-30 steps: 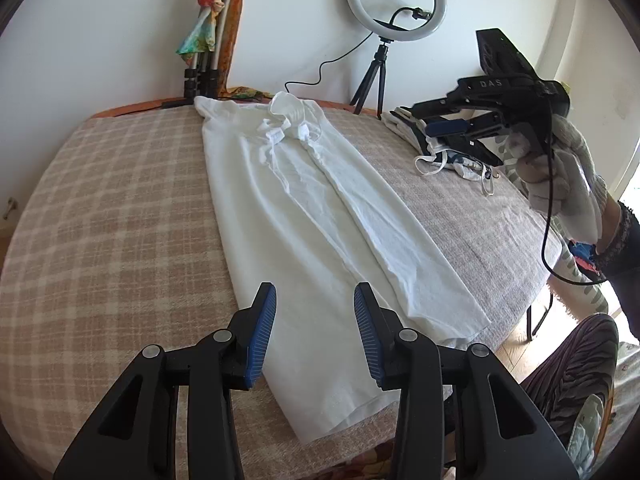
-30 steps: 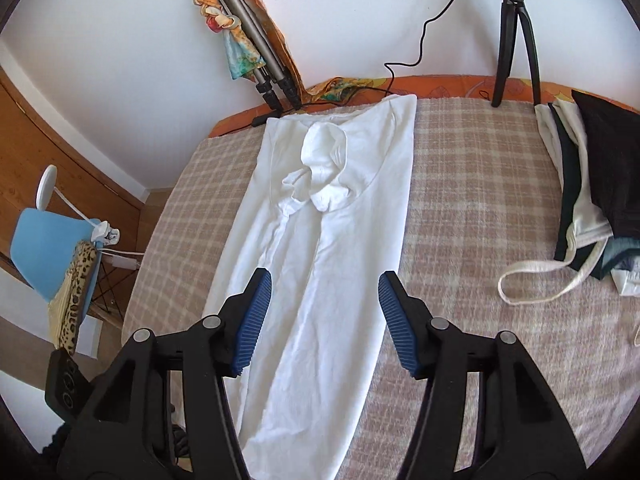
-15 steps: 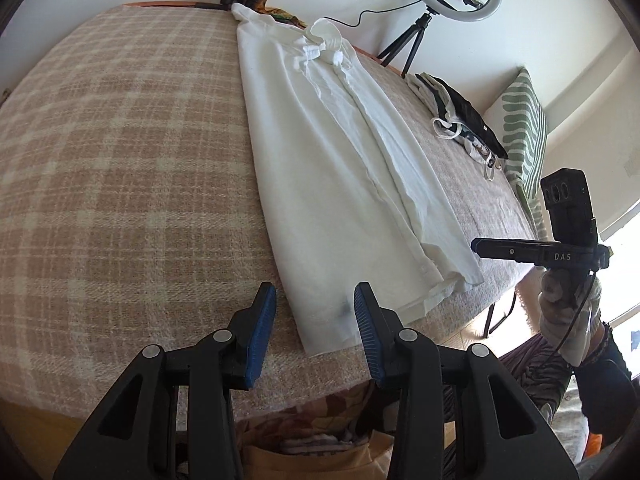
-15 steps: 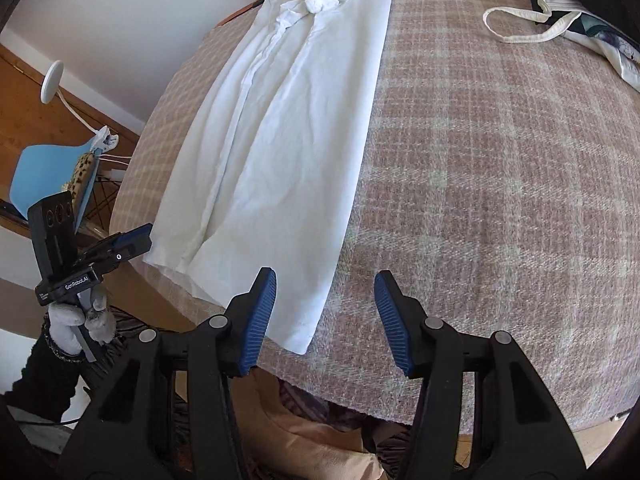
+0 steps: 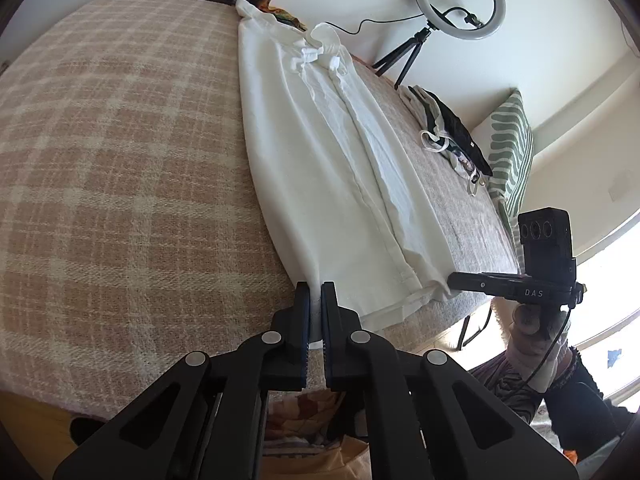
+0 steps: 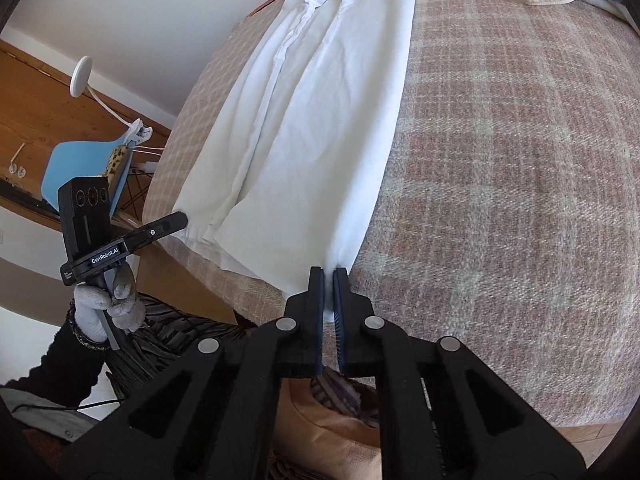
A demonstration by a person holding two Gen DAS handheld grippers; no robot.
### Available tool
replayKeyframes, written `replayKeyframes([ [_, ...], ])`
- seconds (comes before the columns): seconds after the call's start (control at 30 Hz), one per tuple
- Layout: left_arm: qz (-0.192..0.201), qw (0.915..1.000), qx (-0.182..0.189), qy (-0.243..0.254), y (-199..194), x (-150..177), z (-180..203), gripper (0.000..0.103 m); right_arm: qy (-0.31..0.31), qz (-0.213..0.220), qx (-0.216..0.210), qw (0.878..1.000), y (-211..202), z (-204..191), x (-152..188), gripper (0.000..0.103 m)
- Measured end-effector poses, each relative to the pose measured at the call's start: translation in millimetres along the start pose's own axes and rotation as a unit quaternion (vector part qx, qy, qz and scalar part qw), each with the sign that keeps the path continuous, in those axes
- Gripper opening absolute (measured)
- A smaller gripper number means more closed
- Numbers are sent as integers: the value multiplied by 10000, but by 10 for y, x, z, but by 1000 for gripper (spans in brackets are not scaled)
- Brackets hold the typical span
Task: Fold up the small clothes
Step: 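Move both tools to the hem and grasp it, then fold the held hem up toward the collar, then open both tools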
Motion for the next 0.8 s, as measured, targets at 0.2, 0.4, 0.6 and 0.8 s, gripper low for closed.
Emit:
replayKeyframes([
  [0.2,19,9998,-155,105,-38,41,-52,3,129,241,-187,9995,-196,33,-19,5],
  [0.4,49,9999,-23,-108,-15,12,-115,3,275,173,-364,9988,-147,73,-8,5],
  [0.6,311,9994,113,-45,-131,-250,-7,3,446,504,-807,9945,-287,33,-187,5],
  [0.8,538,9985,71,-45,-117,-630,-1,3,572,925,-820,9907,-425,102,-590,5],
])
Point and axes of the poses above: each gripper's, at about its wrist camera, not at the fingertips, and y roughly the way its jaws point, z to its right, x to its underside, the point moved 7 cm from there along y, roughly the way its jaws point, and after that the axes turned 4 degrees about -z, right-handed, at the moved point
